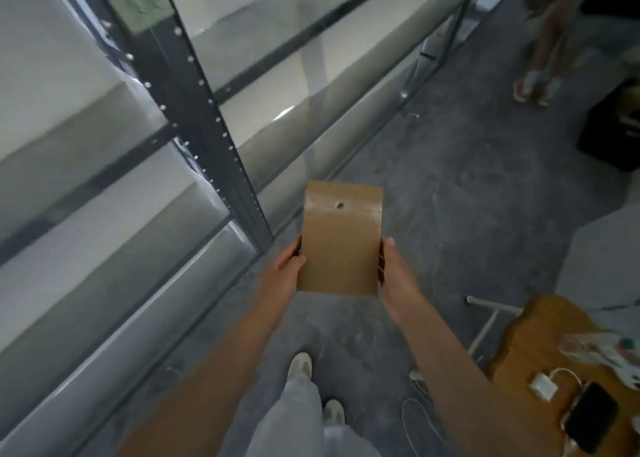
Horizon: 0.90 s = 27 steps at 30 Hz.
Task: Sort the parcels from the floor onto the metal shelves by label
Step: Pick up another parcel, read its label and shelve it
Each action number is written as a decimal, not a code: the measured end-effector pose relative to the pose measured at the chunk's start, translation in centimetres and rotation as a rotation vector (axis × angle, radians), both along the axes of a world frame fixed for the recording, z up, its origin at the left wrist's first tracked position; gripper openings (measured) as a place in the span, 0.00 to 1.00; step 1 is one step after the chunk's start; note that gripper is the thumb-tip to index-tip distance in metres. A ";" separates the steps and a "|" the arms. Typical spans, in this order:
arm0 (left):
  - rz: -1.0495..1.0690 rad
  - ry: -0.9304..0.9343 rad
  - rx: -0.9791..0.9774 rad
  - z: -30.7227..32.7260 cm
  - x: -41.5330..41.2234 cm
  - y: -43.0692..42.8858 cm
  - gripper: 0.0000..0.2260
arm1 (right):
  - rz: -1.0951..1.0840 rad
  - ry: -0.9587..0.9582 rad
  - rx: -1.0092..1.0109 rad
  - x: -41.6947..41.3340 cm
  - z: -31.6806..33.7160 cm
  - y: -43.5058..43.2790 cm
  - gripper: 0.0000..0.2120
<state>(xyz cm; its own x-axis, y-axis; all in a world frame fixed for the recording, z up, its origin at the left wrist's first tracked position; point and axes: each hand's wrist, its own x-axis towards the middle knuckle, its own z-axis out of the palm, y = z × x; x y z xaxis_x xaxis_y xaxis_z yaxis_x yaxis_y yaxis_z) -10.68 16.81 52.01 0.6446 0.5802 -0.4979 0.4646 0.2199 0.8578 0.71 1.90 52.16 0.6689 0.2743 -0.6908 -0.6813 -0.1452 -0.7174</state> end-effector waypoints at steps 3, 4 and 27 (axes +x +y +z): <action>0.117 -0.040 0.062 3.5 -3.6 0.6 0.20 | 0.101 -0.047 0.052 -2.7 3.2 1.8 0.22; 0.159 -0.053 0.078 4.6 -4.9 0.9 0.20 | 0.154 -0.115 0.070 -3.5 4.1 2.3 0.21; 0.689 -0.455 0.382 18.7 -33.8 1.9 0.14 | 0.672 -0.360 0.464 -25.1 21.7 10.5 0.10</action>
